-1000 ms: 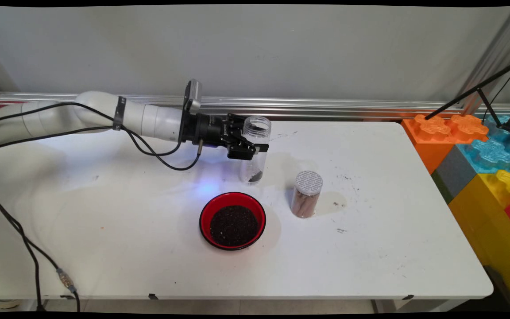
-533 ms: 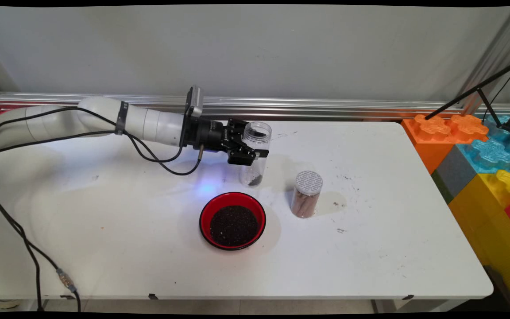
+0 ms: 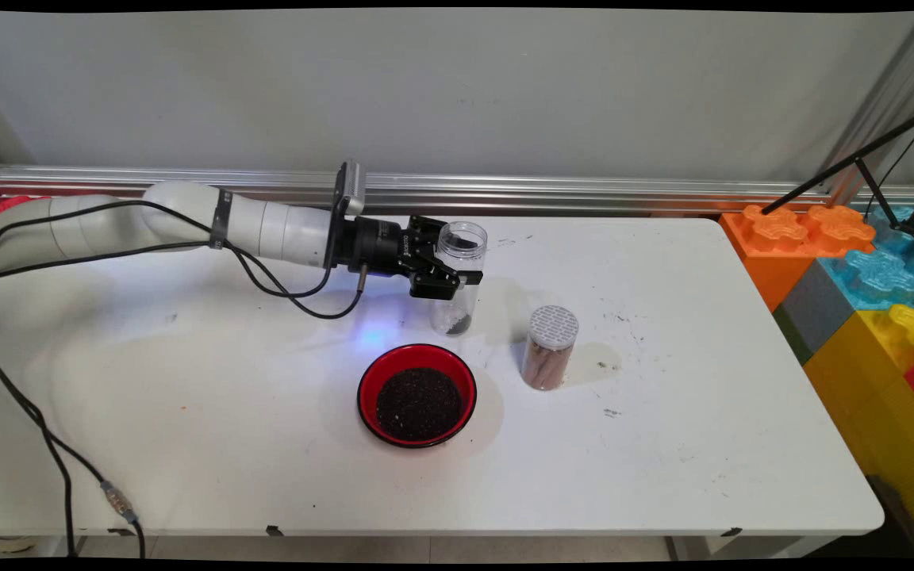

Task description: Place the picked object on the table

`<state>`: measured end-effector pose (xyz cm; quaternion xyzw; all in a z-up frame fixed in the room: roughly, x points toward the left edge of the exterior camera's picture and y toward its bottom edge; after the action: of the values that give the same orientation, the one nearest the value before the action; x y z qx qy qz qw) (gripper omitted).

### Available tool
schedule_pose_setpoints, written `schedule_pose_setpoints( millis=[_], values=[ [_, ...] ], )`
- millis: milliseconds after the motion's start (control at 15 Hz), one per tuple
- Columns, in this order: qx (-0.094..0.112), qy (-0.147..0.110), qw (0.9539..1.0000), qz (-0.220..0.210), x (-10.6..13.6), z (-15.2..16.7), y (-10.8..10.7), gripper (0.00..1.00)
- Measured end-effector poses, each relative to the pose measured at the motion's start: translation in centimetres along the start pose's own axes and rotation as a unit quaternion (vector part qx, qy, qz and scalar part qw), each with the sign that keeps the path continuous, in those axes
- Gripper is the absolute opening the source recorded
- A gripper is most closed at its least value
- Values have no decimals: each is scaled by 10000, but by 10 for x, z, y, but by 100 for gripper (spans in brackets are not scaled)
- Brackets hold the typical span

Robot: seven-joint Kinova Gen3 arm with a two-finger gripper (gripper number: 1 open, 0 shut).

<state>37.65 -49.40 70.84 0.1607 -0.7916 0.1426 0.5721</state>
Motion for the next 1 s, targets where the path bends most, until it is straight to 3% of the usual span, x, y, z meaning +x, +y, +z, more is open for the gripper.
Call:
schedule_pose_setpoints(
  millis=[1000],
  values=[
    [67,14,10000,62,-5,0,0,0]
  ],
)
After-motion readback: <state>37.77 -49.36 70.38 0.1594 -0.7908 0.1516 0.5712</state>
